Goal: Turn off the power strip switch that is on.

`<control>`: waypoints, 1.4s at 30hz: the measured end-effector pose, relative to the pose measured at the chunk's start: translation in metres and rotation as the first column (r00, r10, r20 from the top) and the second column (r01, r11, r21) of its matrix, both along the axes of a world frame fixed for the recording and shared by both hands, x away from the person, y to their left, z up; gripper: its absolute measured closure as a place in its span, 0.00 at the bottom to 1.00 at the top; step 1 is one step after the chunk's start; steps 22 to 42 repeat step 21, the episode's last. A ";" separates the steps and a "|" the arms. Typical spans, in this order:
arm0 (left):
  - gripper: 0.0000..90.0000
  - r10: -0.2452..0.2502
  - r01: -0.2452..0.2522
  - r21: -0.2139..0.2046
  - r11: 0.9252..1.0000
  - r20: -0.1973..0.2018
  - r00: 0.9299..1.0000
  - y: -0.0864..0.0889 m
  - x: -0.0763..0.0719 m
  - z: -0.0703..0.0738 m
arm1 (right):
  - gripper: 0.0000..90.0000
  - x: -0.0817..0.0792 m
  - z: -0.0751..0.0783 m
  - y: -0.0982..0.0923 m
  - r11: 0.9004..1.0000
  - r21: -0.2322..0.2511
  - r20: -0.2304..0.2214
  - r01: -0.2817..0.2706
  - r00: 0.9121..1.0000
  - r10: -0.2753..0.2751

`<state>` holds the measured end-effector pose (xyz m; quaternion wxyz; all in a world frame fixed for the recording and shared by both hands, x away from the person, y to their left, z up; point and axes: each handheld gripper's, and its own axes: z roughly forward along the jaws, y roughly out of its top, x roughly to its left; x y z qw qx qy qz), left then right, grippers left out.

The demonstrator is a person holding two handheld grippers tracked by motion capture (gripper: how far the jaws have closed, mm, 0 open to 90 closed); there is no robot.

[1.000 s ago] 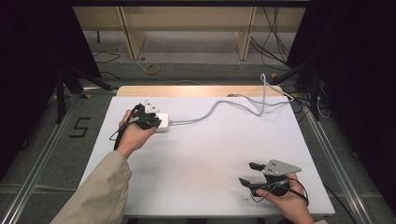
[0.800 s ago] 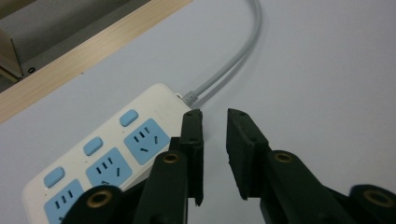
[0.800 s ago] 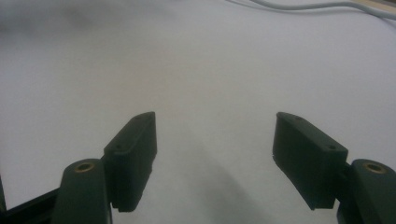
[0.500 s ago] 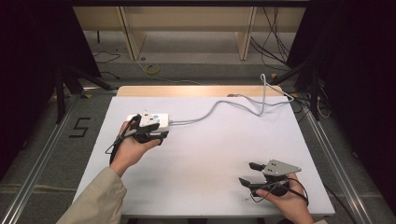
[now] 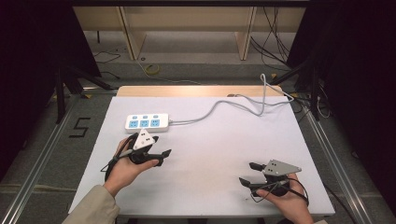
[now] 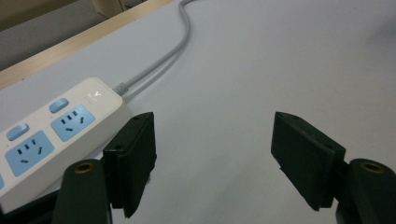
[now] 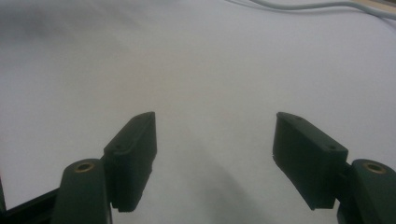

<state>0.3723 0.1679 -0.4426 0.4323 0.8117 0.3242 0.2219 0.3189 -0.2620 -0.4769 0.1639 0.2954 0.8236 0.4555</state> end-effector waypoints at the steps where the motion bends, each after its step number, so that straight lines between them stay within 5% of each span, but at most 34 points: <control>1: 0.34 -0.003 0.003 -0.002 1.000 0.003 1.000 0.002 -0.004 -0.002 | 0.35 0.000 0.000 0.000 1.000 -0.001 -0.004 0.000 1.000 0.000; 11: 0.32 -0.024 0.024 0.034 0.999 0.000 1.000 0.011 -0.036 -0.024 | 0.35 0.000 0.001 0.000 1.000 -0.005 0.005 0.000 1.000 0.000; 42: 0.26 -0.005 0.005 0.033 0.999 -0.019 1.000 0.007 -0.036 -0.029 | 0.35 0.000 0.001 -0.001 1.000 -0.001 0.005 0.005 1.000 -0.005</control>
